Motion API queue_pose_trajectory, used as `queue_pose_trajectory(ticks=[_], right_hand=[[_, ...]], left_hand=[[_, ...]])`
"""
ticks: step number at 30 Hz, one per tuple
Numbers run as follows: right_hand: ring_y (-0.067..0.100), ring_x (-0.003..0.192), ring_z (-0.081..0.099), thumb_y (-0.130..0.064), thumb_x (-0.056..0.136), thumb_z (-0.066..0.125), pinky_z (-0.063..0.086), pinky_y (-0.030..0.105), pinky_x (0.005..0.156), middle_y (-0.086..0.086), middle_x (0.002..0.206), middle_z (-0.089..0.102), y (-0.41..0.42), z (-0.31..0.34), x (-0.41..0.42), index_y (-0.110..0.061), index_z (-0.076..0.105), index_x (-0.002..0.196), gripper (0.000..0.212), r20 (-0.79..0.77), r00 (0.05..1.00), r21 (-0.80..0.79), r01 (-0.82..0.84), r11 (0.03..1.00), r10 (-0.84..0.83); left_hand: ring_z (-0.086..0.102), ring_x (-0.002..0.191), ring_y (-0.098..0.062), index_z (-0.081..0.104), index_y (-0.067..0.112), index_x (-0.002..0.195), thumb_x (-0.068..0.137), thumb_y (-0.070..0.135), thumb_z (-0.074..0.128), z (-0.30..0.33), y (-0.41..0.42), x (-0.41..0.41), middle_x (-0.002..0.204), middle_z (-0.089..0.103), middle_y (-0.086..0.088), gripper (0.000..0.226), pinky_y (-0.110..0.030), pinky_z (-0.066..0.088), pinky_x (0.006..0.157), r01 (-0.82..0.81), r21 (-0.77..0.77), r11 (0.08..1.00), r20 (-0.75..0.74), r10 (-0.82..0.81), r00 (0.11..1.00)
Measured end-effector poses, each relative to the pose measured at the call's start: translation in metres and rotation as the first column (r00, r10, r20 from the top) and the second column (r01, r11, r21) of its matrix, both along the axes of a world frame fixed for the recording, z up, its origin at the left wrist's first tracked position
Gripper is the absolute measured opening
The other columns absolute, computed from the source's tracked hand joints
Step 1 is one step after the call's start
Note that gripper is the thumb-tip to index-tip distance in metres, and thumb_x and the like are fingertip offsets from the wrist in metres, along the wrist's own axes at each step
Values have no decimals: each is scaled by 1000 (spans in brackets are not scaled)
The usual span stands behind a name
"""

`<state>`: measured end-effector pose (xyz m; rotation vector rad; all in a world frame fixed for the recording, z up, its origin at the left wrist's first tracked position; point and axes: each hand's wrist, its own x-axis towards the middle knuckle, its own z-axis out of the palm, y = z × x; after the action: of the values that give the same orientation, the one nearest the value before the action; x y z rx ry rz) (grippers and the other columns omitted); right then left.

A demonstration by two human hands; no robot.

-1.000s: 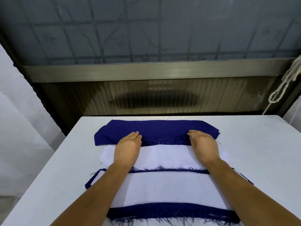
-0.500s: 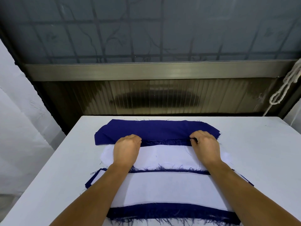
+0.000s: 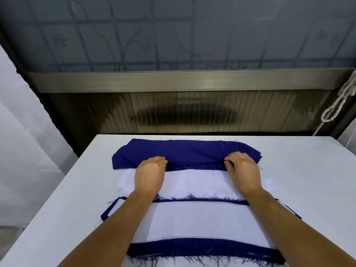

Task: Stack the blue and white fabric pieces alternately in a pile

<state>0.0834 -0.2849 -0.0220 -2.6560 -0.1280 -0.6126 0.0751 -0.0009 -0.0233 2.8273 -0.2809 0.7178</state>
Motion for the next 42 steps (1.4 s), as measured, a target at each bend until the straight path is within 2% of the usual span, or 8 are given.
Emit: queue_pose_trajectory(ticks=[8,14,22,28,32,36,39,42], right_hand=[[18,79,57,-9,86,68,45,27,73,-3,85,66,-1,-3,0,-14,69,86,6,56,997,49,-58,997,55],[19,90,61,0,86,65,45,28,84,-1,96,69,-2,-3,-2,-11,69,94,15,159,983,71,-110,991,97],[20,94,61,4,84,66,41,29,91,-2,98,67,-1,8,-12,-12,67,96,21,180,978,104,-124,987,104],[3,81,55,-11,89,63,41,13,73,-22,88,61,-7,49,-47,-25,64,92,14,39,984,112,-179,977,176],[7,75,63,-26,90,63,49,16,68,-29,91,65,-26,80,-82,-38,64,90,12,-199,946,292,-193,937,257],[18,76,72,-17,90,66,58,30,68,-2,86,74,-41,99,-97,-23,73,84,11,-454,745,559,-189,807,489],[27,80,71,-13,89,66,57,40,75,5,83,74,-41,94,-97,-13,72,81,10,-556,692,508,-156,847,461],[19,75,70,-13,91,64,57,36,74,-1,81,73,-38,88,-95,-16,71,81,13,-583,714,404,-160,901,388]], left_hand=[[47,56,-16,60,15,69,74,-1,74,3,1,-3,65,56,4,22,-31,44,57,-26,-141,990,-38,21,999],[57,89,-20,69,12,114,88,27,70,-6,3,0,101,64,-1,30,-35,53,76,12,-149,989,-37,-17,999],[62,94,-22,74,9,106,88,7,67,3,8,-3,108,69,-3,19,-34,53,82,14,-194,981,-16,-18,1000],[63,89,-17,74,15,94,82,11,75,44,31,-36,94,70,4,12,-26,46,82,91,-105,990,69,-84,994],[61,83,-5,70,29,93,86,20,72,76,56,-67,90,67,19,12,-22,49,73,141,-121,983,-87,-152,985],[62,81,0,65,45,89,90,32,66,101,78,-83,88,67,25,13,-15,47,66,181,-279,943,-460,-296,837],[66,87,-3,69,43,92,92,30,64,108,81,-83,94,69,20,14,-15,51,74,231,-375,898,-666,-434,607],[66,87,-4,71,40,88,93,24,64,99,76,-80,93,69,18,18,-21,52,77,222,-373,901,-677,-428,598]])
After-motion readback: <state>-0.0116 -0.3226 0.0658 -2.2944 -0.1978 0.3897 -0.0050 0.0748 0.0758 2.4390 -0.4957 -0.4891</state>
